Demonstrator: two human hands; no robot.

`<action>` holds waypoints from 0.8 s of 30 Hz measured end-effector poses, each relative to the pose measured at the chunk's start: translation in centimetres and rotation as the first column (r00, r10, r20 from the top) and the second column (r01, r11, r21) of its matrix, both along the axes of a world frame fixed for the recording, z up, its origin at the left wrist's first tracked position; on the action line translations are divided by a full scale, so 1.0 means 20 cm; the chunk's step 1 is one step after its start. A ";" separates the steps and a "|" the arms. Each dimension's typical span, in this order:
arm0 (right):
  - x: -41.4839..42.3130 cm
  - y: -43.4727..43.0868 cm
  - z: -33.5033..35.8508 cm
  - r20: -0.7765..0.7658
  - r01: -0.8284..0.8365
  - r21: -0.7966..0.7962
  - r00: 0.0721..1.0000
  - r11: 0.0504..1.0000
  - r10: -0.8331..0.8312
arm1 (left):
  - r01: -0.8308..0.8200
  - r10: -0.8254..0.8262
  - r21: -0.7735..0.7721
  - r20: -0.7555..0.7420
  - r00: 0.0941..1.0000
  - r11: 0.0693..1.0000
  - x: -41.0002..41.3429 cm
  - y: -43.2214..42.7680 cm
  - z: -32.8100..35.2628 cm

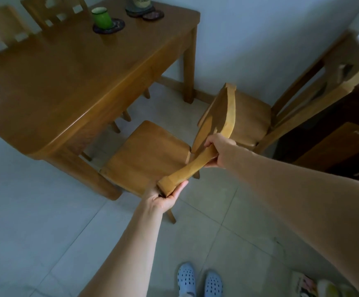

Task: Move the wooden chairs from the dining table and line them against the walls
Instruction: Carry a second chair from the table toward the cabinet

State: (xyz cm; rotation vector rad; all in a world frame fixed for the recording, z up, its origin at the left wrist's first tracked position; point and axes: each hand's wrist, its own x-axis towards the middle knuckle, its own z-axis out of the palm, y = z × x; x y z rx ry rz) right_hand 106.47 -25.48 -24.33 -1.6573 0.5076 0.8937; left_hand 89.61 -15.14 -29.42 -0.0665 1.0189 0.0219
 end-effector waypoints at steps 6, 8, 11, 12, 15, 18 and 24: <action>-0.05 -0.10 -0.01 0.015 0.028 -0.033 0.999 0.999 -0.028 | 0.051 -0.050 -0.009 0.048 0.998 0.999 -0.06 -0.09 0.01; -0.07 -0.17 -0.01 0.022 0.045 -0.040 0.999 0.998 -0.044 | 0.075 -0.075 -0.009 0.047 0.996 0.997 -0.08 -0.15 0.01; -0.10 -0.30 0.00 0.036 0.063 -0.066 0.998 0.996 -0.060 | 0.117 -0.117 -0.009 0.034 0.993 0.993 -0.09 -0.26 0.02; -0.11 -0.35 0.01 0.040 0.064 -0.077 0.997 0.995 -0.061 | 0.133 -0.133 -0.008 0.029 0.991 0.991 -0.10 -0.32 0.02; -0.16 -0.53 0.02 0.042 0.071 -0.095 0.997 0.993 -0.067 | 0.155 -0.155 -0.001 0.017 0.988 0.988 -0.13 -0.48 0.03; -0.22 -0.73 0.03 0.036 0.079 -0.106 0.997 0.991 -0.075 | 0.182 -0.182 0.009 0.006 0.983 0.983 -0.18 -0.67 0.04; -0.34 -1.12 0.04 0.042 0.121 -0.134 0.992 0.984 -0.116 | 0.226 -0.225 0.024 -0.043 0.973 0.974 -0.29 -1.07 0.08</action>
